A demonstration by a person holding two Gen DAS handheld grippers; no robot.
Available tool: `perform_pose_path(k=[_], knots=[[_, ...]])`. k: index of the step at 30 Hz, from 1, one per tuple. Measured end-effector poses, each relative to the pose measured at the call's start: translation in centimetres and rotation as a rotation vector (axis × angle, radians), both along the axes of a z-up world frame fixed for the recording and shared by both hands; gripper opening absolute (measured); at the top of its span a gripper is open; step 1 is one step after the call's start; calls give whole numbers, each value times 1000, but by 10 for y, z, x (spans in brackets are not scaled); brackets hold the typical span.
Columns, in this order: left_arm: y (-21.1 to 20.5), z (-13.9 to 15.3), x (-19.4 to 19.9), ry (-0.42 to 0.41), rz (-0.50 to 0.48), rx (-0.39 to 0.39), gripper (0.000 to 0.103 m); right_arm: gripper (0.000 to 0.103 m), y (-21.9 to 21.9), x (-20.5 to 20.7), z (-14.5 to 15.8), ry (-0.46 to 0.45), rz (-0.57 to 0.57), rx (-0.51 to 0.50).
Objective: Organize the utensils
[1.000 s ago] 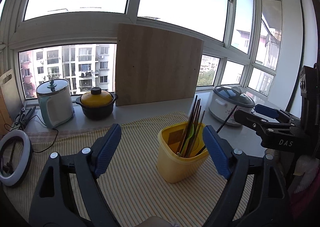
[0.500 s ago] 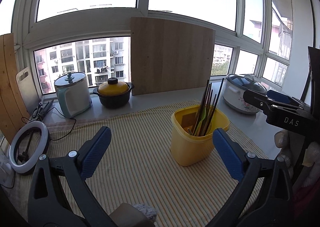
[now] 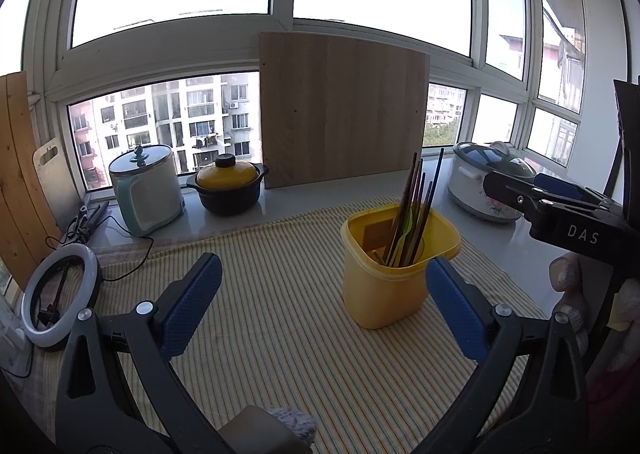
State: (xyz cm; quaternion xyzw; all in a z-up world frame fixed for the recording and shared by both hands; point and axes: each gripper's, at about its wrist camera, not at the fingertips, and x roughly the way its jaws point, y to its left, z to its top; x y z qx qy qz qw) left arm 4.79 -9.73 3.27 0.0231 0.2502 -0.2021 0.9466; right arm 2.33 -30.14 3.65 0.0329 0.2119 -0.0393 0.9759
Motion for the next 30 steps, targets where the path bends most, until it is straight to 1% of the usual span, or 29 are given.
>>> perform_pose_path(k=[19,30], knots=[[2,-1,-1,-7,18,9,103,103,4,3,-2,6,7,-2],[1,-2,-1,-3,6,8,103,103,3,1,-5,12,4,2]])
